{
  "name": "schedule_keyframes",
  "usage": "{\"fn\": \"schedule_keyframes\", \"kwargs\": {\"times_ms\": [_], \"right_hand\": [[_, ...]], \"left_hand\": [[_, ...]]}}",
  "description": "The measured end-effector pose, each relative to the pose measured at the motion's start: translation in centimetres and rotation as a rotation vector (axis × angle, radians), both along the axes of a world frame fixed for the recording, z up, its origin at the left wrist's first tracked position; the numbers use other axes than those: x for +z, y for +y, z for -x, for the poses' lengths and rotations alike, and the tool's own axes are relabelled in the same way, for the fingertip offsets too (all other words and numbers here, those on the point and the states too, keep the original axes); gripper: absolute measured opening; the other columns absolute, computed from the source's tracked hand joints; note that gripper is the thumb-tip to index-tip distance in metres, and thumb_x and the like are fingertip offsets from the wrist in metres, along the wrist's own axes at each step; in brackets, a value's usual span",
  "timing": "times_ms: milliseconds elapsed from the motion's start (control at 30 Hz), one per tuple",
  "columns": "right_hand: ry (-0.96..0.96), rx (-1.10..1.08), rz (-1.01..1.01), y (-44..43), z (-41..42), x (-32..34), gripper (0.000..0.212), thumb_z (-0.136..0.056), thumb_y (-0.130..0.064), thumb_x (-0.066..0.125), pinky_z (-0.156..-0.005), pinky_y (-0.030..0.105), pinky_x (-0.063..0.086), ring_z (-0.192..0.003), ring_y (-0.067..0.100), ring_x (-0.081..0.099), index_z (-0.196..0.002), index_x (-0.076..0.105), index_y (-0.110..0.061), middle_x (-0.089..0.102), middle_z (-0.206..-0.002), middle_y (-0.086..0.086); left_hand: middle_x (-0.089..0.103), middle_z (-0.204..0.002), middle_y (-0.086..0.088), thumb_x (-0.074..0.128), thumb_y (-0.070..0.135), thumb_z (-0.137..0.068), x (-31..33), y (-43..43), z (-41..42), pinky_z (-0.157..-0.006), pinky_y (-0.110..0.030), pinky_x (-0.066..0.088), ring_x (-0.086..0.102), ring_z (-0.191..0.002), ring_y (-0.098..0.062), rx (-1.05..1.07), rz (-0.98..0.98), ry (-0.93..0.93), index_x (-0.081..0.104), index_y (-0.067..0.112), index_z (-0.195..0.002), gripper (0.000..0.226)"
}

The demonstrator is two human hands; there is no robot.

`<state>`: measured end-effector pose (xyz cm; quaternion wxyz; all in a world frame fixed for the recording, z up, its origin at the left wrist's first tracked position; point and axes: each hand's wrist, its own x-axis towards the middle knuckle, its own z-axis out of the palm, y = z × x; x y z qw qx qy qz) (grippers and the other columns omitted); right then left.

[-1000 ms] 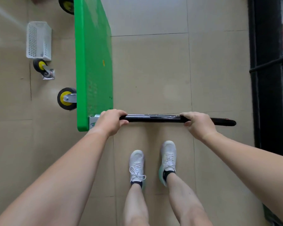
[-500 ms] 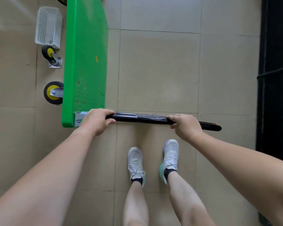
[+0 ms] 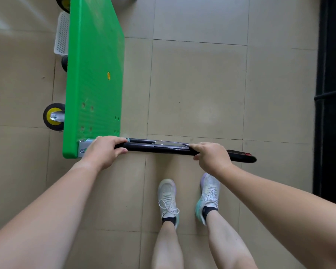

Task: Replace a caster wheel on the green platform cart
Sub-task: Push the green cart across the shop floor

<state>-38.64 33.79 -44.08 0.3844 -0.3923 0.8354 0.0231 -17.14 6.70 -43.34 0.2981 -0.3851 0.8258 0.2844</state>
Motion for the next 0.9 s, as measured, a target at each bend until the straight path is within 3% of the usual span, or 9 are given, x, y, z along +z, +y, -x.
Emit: {"fn": "schedule_keyframes", "kwargs": {"times_ms": [200, 400, 500, 600, 900], "right_hand": [[0.03, -0.036, -0.028, -0.9, -0.9, 0.1, 0.046, -0.094, -0.017, 0.057, -0.082, 0.033, 0.049, -0.112, 0.026, 0.06, -0.137, 0.056, -0.034, 0.065, -0.125, -0.004], [-0.035, -0.076, -0.215, -3.2, -1.0, 3.0, 0.02, -0.082, -0.016, 0.055, -0.058, 0.027, 0.04, -0.085, 0.028, 0.063, -0.1, 0.062, -0.02, 0.064, -0.095, 0.003], [-0.069, -0.076, -0.229, -4.6, -0.8, 6.3, 0.03, -0.086, -0.023, 0.057, -0.067, 0.028, 0.047, -0.098, 0.028, 0.064, -0.115, 0.06, -0.019, 0.065, -0.111, 0.004], [-0.079, -0.079, -0.195, -6.3, -0.2, 12.2, 0.044, -0.095, -0.038, 0.057, -0.086, 0.035, 0.052, -0.114, 0.03, 0.06, -0.134, 0.052, -0.018, 0.06, -0.128, 0.006], [0.126, -0.196, 0.11, -10.0, 5.3, 40.8, 0.051, -0.099, -0.044, 0.049, -0.104, 0.041, 0.046, -0.13, 0.031, 0.05, -0.145, 0.045, -0.022, 0.049, -0.142, 0.009]], "left_hand": [[0.069, -0.135, -0.003, 0.069, 0.042, -0.098, -0.5, -0.3, -0.7, -0.112, -0.047, 0.045, 0.058, -0.126, -0.034, -0.05, 0.044, 0.012, 0.067, 0.029, -0.138, 0.042], [0.061, -0.145, -0.003, 0.057, 0.033, -0.105, 2.2, 2.7, 1.0, -0.125, -0.048, 0.023, 0.051, -0.137, -0.026, -0.155, 0.133, -0.063, 0.05, 0.021, -0.151, 0.048], [0.06, -0.145, 0.0, 0.056, 0.037, -0.104, 5.5, 4.8, 2.9, -0.121, -0.046, 0.031, 0.052, -0.135, -0.024, -0.133, 0.112, -0.05, 0.052, 0.024, -0.148, 0.046], [0.058, -0.144, -0.001, 0.054, 0.04, -0.105, 11.2, 6.5, 6.1, -0.116, -0.043, 0.037, 0.053, -0.133, -0.026, -0.13, 0.076, -0.023, 0.054, 0.022, -0.145, 0.044], [0.053, -0.147, -0.005, 0.05, 0.043, -0.106, 39.5, 5.0, 16.0, -0.109, -0.043, 0.041, 0.049, -0.137, -0.028, -0.181, 0.262, 0.209, 0.049, 0.021, -0.147, 0.046]]}}
